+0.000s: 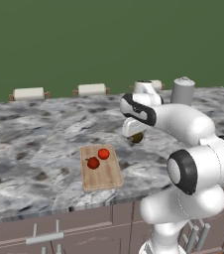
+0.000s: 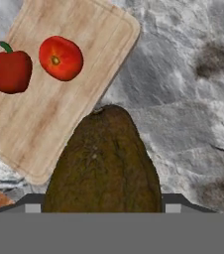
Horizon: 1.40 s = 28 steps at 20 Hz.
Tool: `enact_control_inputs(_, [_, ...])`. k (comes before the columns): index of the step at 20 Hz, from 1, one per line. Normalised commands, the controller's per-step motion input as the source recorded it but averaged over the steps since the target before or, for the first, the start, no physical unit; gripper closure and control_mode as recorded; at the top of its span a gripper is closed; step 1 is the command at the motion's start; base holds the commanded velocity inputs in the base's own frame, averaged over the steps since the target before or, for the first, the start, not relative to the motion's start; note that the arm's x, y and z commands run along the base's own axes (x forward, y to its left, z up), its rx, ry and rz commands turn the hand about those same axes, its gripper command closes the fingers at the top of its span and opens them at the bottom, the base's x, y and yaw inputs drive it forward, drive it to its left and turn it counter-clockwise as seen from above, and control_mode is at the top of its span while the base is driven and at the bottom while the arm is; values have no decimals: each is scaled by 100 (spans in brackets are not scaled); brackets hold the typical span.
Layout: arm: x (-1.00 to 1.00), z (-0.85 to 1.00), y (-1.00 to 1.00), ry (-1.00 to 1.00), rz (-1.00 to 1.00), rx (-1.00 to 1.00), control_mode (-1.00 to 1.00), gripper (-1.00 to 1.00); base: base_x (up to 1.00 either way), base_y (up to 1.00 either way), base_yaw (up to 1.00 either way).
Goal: Place the avocado, onion, tomato, and bell pepper on the cutting board.
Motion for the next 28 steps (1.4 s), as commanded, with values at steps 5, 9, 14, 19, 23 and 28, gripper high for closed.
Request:
enact_control_inputs(5, [-1, 25, 71, 0, 15, 0, -100, 100, 0, 0, 0])
enact_control_inputs(9, [-2, 5, 59, 0, 15, 0, -100, 100, 0, 0, 0])
enact_control_inputs(14, [-7, 0, 46, 0, 14, 0, -100, 100, 0, 0, 0])
enact_control_inputs(19, [-18, -4, 38, 0, 12, 0, -100, 100, 0, 0, 0])
enact_control_inputs(23, [-29, -10, 28, 0, 12, 0, -100, 100, 0, 0, 0])
enact_control_inputs(28, [-17, -7, 23, 0, 11, 0, -100, 100, 0, 0, 0])
